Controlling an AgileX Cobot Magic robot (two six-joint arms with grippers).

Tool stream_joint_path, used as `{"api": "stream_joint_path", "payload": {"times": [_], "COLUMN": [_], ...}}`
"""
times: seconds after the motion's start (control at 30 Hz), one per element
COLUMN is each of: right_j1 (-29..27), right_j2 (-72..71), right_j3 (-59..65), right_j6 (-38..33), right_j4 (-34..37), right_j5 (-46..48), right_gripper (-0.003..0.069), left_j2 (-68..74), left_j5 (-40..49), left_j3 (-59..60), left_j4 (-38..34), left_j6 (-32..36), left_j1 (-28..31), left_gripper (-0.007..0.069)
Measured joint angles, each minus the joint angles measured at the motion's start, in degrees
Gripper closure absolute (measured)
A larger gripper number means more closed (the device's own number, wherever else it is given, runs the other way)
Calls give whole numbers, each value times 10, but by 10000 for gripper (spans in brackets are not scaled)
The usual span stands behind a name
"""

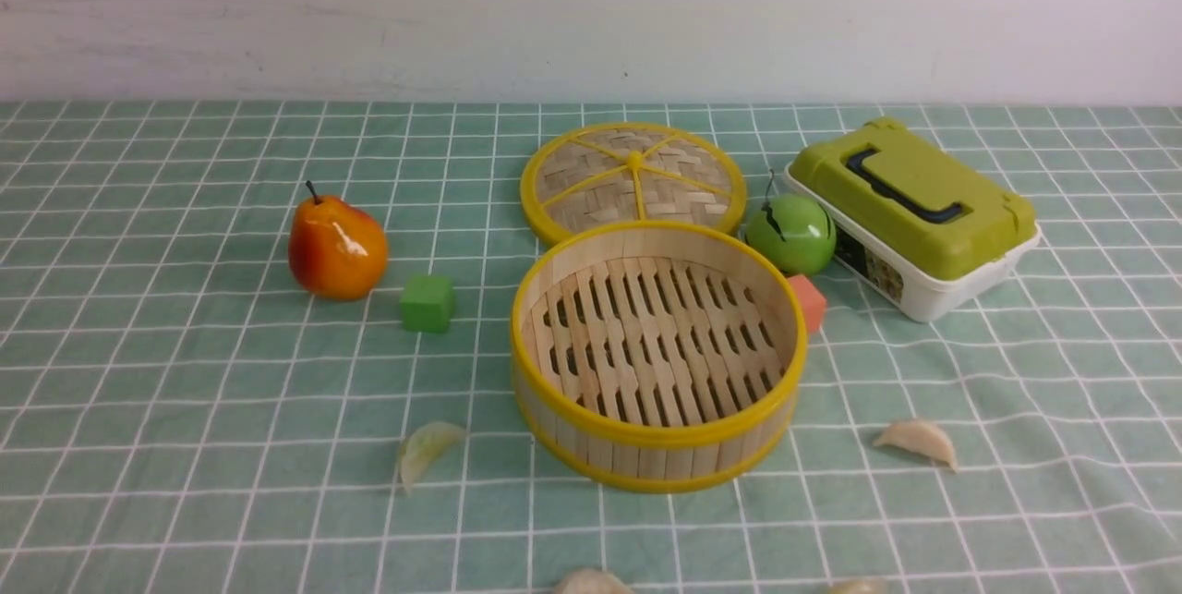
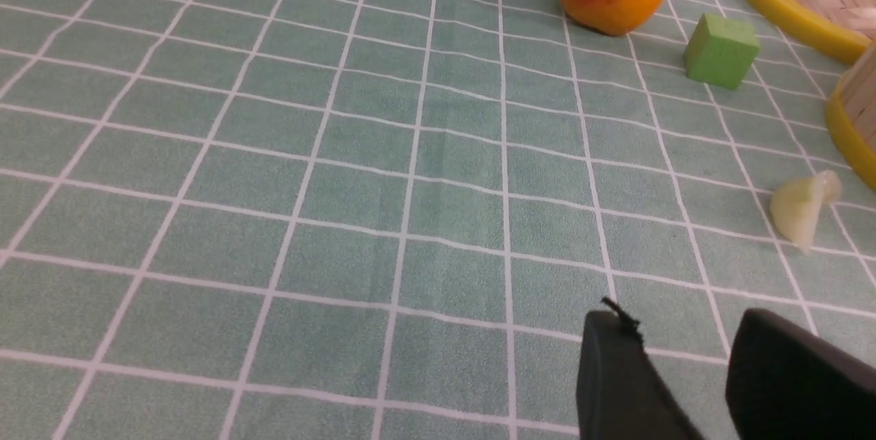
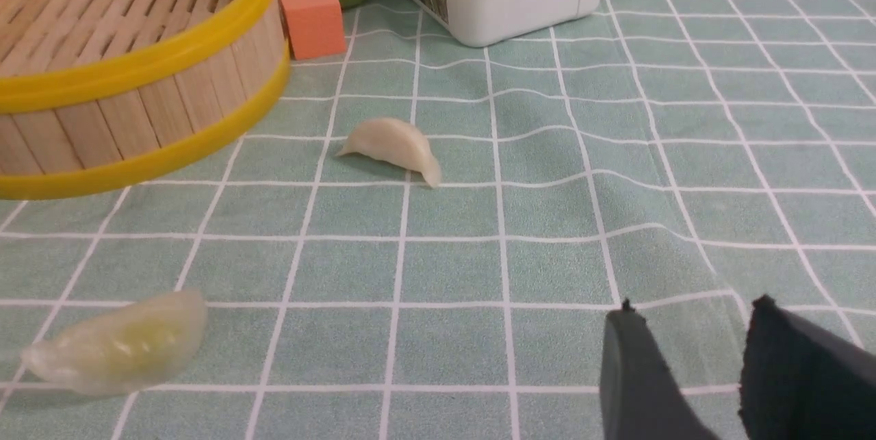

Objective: Put the dumplings into the steamer on the table with the blue tablecloth.
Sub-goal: 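Reach for and grasp a dumpling on the table with the left gripper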

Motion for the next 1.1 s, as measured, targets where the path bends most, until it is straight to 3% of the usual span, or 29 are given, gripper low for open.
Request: {"api": "stream_joint_path", "payload": {"times": [0.47,0.57,0.67,0.73,0.9,1.0,1.07,1.1], "right_j1": [0,0,0,0,0,0,0,0], "right_j2": [0,0,0,0,0,0,0,0], "right_j3": [4,4,4,4,4,4,4,-2], "right_j6": [11,100,225,283,297,263,216,181], "right_j4": [22,161,323,409,452,450,449,448], "right_j5": [-46,-60,-64,-67,-76,-80,-80,-70], "right_gripper": [419,419,419,419,419,419,419,419], "left_j2": [0,0,0,0,0,0,0,0], "left_j5": [-26,-75,-97,-99,-85,-80,-66,-48], "left_j3": [0,0,0,0,0,0,-6,-21], "left_j4": [-2,-151,-349,-454,-514,-525,-524,-516], "left_j6": [-10,-131,-293,-353,-374,-370,-332,-275], "left_j1": [0,0,0,0,0,0,0,0], "left_gripper": [386,386,386,386,386,386,386,386]}}
